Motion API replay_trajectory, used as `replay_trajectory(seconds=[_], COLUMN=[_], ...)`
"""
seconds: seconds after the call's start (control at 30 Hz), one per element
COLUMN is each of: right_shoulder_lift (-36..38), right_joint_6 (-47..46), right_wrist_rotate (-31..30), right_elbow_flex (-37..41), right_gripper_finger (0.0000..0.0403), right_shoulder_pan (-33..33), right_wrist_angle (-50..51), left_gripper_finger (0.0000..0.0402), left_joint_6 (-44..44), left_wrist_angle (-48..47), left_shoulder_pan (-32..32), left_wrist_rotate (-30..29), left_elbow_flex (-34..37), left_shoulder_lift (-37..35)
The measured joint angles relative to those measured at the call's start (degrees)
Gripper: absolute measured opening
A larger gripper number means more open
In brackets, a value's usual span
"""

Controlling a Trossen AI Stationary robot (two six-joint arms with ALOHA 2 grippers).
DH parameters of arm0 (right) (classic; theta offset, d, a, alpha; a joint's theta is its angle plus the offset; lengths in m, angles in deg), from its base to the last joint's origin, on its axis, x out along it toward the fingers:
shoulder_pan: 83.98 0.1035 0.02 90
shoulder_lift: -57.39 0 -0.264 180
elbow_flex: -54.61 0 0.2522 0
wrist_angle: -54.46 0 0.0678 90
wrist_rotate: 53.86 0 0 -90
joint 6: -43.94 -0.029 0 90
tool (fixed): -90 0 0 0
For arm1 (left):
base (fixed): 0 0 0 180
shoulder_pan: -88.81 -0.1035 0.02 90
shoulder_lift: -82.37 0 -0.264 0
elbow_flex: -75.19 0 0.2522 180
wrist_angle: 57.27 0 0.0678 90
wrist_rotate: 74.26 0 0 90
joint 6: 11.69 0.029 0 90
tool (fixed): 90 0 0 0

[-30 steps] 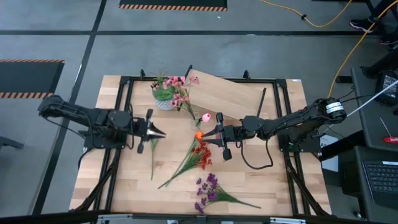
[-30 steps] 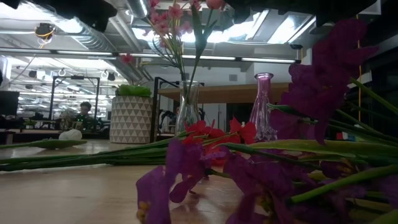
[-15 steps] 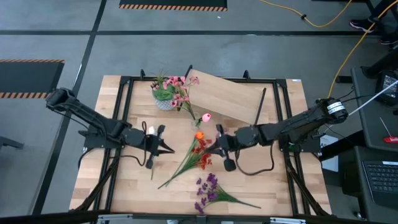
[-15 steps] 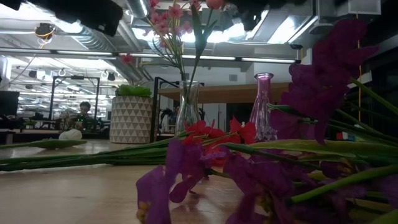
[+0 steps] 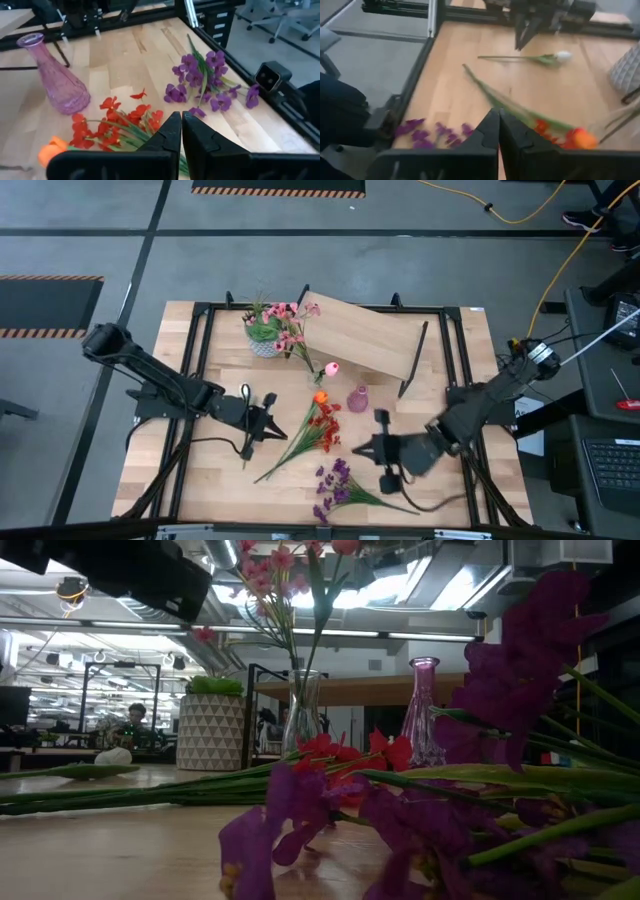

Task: Pick and place flowers into a vace then onto a shelf
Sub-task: Put the purple flowers into the transparent vase

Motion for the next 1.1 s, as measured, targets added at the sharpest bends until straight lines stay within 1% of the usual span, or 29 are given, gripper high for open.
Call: replay_trajectory(seconds=[0.17,0.23,0.33,0.47,0.63,0.7,0.8,0.93,1.03,1.1], right_shoulder_lift=[-0.6,-1.1,-2.1,-3.7,-5.5,-7.0,-10.0,-15.4,-19.0,-20.9], right_joint_6=[-10.6,-12.6,-15.5,-19.5,-27.0,-29.5,-33.6,-40.7,-43.4,-43.9], right_wrist_rotate=[-1.7,-1.8,-1.7,-1.8,-1.6,-1.2,-0.9,3.8,7.5,8.8], right_elbow_flex=[0.0,0.0,0.0,0.0,-0.2,-1.6,-5.2,-11.0,-15.2,-16.8], right_gripper_finger=[0.0002,0.0002,0.0002,0.0001,0.0001,0.0001,0.0001,0.0000,0.0000,0.0000], right_shoulder_pan=[5.0,6.7,8.9,10.9,12.7,13.0,13.1,13.1,13.4,13.8], right_wrist_angle=[1.4,1.7,1.8,2.1,2.5,4.8,11.0,19.4,23.7,24.9], left_gripper_finger=[0.0005,0.0002,0.0003,0.0002,0.0003,0.0003,0.0001,0.0004,0.0005,0.0004], left_joint_6=[1.3,1.4,1.5,0.5,-0.1,-0.1,-0.1,-0.1,-0.1,-0.1], left_wrist_angle=[3.8,6.1,7.0,7.1,7.1,7.1,7.1,6.7,6.7,6.7], left_shoulder_pan=[0.2,0.4,0.9,1.9,3.2,3.5,3.5,3.5,3.5,3.5], left_wrist_rotate=[-1.3,-2.0,-2.4,-2.7,-2.8,-2.8,-3.8,-5.7,-6.4,-6.8], left_elbow_flex=[0.0,0.0,0.0,0.0,0.0,0.0,0.0,0.0,0.0,0.0], left_shoulder_lift=[1.8,2.4,2.6,2.6,2.5,2.6,2.5,2.5,2.5,2.5])
